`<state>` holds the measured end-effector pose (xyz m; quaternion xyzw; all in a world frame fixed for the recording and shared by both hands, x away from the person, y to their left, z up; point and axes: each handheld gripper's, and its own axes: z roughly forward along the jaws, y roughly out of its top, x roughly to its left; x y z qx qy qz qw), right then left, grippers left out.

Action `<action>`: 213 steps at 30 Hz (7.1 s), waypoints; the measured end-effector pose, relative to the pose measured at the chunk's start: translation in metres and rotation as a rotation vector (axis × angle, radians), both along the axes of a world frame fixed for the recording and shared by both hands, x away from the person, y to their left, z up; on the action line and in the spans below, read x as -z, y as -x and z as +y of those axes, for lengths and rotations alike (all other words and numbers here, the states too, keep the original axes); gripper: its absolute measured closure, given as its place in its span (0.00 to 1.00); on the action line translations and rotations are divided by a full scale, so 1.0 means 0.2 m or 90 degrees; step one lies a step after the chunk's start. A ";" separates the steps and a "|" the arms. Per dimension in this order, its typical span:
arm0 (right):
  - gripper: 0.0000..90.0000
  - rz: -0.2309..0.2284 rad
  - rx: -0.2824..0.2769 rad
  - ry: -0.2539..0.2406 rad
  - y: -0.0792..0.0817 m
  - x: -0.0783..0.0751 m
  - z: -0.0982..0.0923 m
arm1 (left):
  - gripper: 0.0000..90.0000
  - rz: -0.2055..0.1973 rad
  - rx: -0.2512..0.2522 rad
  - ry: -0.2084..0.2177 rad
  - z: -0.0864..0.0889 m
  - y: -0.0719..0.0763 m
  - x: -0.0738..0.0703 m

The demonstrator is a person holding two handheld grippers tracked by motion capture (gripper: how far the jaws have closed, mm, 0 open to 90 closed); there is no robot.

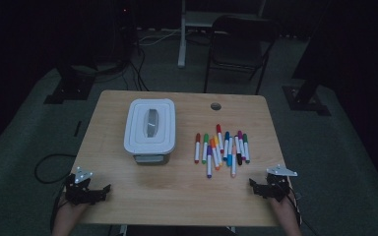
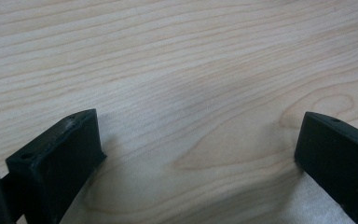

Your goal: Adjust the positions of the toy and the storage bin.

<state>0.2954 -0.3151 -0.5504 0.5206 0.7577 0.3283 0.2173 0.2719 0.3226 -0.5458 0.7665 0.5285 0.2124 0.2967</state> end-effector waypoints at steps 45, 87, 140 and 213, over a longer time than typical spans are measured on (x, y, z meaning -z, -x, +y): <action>0.15 -0.045 -0.164 -0.009 -0.79 -0.25 1.06 | 0.01 -0.048 0.007 0.009 -0.12 -0.64 -0.07; 0.17 0.002 -0.176 -0.007 -0.73 -0.21 1.15 | 0.02 -0.051 0.081 0.000 -0.43 -0.85 -0.13; 0.14 -0.026 -0.274 -0.086 0.02 -0.15 0.97 | 0.04 -0.060 0.182 0.013 -0.51 -0.36 -0.11; 0.13 0.001 0.008 0.003 0.01 0.00 0.12 | 0.03 -0.110 0.250 0.091 -0.79 -0.03 -0.73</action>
